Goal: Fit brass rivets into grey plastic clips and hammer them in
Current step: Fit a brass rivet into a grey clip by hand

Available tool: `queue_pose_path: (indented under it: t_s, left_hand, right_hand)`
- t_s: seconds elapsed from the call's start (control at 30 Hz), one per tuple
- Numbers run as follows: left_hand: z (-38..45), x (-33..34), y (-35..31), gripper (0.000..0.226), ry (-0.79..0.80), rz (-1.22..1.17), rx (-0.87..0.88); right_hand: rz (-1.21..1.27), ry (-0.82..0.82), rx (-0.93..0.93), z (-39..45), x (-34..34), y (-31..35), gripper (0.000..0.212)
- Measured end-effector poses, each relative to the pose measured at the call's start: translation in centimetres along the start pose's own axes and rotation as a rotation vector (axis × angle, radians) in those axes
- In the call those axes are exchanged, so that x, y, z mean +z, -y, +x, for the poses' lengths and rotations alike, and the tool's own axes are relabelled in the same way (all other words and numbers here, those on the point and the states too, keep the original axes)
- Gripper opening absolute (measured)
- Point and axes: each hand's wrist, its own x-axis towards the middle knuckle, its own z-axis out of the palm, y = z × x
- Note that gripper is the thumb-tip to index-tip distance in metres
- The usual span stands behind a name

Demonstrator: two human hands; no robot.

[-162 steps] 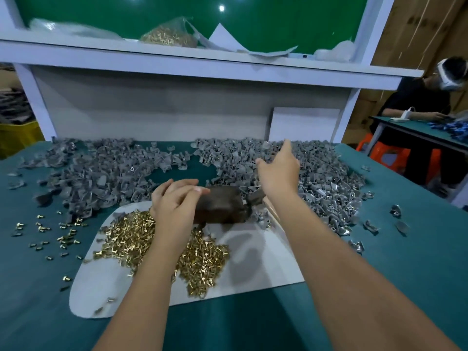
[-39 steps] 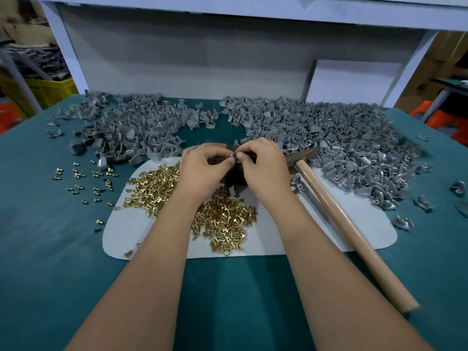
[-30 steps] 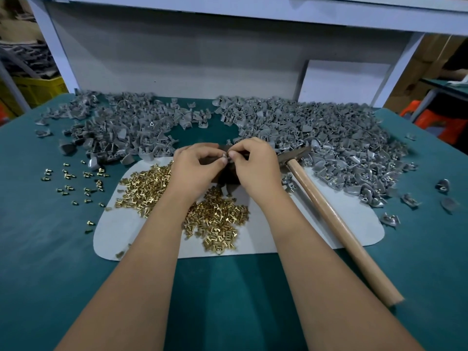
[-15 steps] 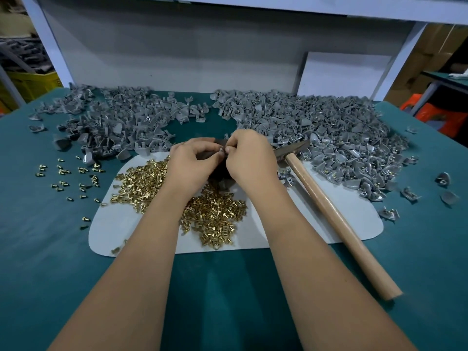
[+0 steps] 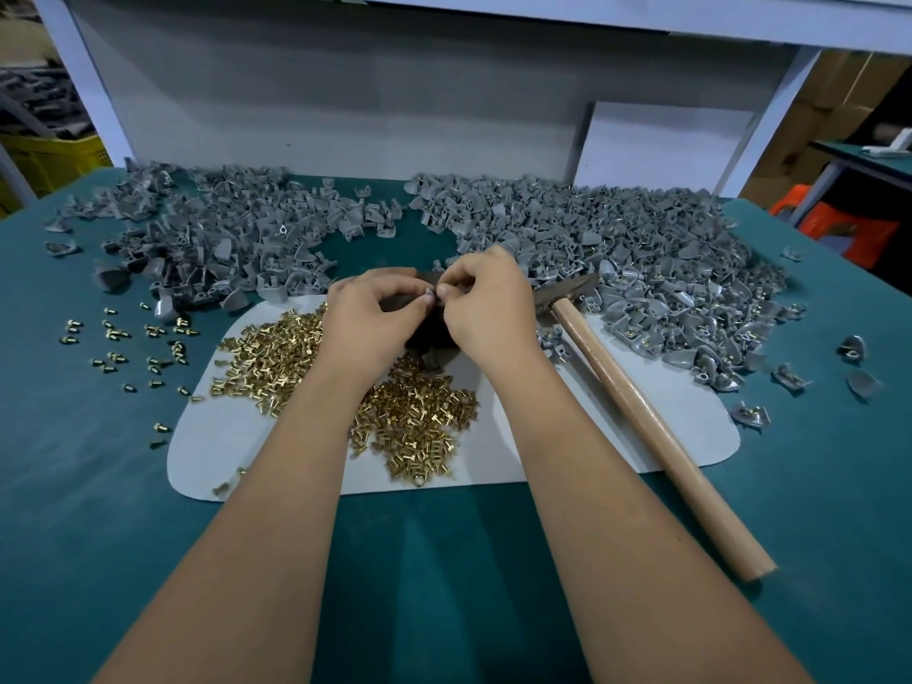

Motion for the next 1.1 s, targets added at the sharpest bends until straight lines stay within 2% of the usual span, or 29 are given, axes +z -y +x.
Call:
queue_pose_path:
  t_s: [0.13, 0.3, 0.4, 0.57, 0.8, 0.93, 1.1]
  left_hand:
    - [0.0, 0.0, 0.1, 0.014, -0.025, 0.061, 0.051]
    - [-0.3, 0.1, -0.2, 0.013, -0.071, 0.145, 0.079]
    - [-1.0, 0.4, -0.7, 0.006, -0.135, 0.209, 0.035]
    - [-1.1, 0.2, -1.3, 0.027, -0.107, 0.207, 0.022]
    - [-1.0, 0.1, -1.4, 0.01, -0.071, 0.185, 0.004]
    - [-1.2, 0.1, -1.5, 0.01, -0.068, 0.188, 0.002]
    - [-1.0, 0.2, -1.2, 0.009, -0.063, 0.156, -0.008]
  right_hand:
    - [-0.113, 0.012, -0.018, 0.2, 0.0, 0.6, 0.02]
    - [-0.105, 0.007, -0.008, 0.1, 0.1, 0.7, 0.02]
    - [-0.019, -0.057, -0.05, -0.5, 0.5, 0.0, 0.013]
    - [0.049, -0.087, -0.113, -0.9, 0.8, -1.1, 0.008]
    - [0.358, 0.001, 0.043, -0.5, -0.8, -1.8, 0.017]
    - [0.266, 0.002, -0.037, -0.6, -0.3, -1.9, 0.005]
    - [0.217, -0.039, -0.069, -0.6, 0.2, -2.0, 0.002]
